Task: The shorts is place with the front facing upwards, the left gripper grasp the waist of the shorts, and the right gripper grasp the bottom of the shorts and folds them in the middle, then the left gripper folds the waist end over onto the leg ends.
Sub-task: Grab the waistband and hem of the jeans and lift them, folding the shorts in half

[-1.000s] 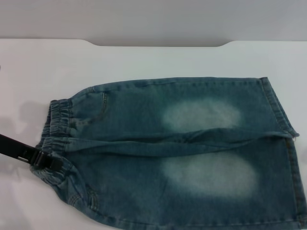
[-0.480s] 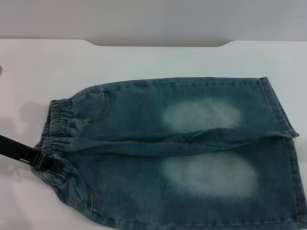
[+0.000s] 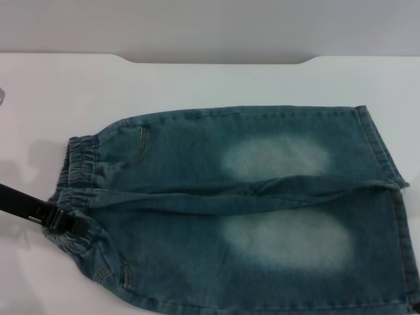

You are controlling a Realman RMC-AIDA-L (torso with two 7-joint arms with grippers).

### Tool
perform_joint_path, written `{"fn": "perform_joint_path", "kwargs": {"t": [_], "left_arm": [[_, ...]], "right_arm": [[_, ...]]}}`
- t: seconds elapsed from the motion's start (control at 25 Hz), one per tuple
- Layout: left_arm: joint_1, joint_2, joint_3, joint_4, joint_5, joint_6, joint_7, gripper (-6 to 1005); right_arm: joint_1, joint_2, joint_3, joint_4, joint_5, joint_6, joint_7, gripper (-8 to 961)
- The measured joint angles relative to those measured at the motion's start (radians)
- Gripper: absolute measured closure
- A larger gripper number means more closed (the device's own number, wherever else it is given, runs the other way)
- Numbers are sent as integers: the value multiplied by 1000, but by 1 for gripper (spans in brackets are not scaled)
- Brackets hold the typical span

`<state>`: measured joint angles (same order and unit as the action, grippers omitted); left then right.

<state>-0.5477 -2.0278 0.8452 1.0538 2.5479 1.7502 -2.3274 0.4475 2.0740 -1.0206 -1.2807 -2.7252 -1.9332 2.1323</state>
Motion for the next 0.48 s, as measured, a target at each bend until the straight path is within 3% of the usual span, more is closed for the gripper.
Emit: {"fn": "perform_joint_path", "kwargs": {"t": [0.48], "left_arm": [[0,2,0,0,0,-5,0,936]], "right_arm": [[-4,-3,-18,5,-2,0,11,375]]}}
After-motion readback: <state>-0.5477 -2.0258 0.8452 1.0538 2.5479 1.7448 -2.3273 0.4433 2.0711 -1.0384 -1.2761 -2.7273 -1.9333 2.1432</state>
